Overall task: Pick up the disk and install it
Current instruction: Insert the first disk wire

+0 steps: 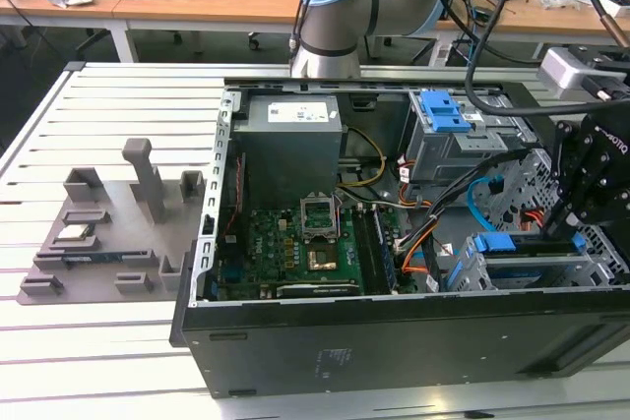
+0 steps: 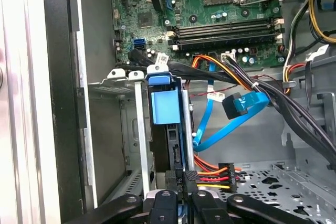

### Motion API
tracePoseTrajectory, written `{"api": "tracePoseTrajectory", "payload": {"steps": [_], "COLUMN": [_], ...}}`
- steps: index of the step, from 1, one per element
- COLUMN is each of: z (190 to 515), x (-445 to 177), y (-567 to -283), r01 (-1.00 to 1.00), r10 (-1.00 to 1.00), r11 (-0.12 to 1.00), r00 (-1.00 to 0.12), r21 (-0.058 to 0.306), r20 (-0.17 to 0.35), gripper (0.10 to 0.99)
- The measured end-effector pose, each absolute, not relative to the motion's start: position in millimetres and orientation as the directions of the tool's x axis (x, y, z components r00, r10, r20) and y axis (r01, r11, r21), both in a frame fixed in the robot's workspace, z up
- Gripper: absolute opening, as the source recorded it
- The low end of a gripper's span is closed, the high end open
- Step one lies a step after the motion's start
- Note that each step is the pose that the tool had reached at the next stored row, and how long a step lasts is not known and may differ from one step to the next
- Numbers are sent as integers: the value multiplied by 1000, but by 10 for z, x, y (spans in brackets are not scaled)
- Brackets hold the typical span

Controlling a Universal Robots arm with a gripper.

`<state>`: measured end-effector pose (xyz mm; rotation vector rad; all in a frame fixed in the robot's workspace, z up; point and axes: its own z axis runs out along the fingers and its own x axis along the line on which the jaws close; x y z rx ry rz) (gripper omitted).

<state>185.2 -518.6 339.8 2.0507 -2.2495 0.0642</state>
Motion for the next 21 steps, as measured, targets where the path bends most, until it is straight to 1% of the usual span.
{"api": "tracePoseTrajectory", "payload": {"steps": [8, 21], "z": [3439, 3399], "x": [1856, 1853], "y": [-5186, -5201], "r01": [-995, -995], "r10": [-992, -992], "r11": [92, 92], "r00": [-89, -89], "r21": [35, 35], "r20": [94, 90], "gripper": [169, 169]}}
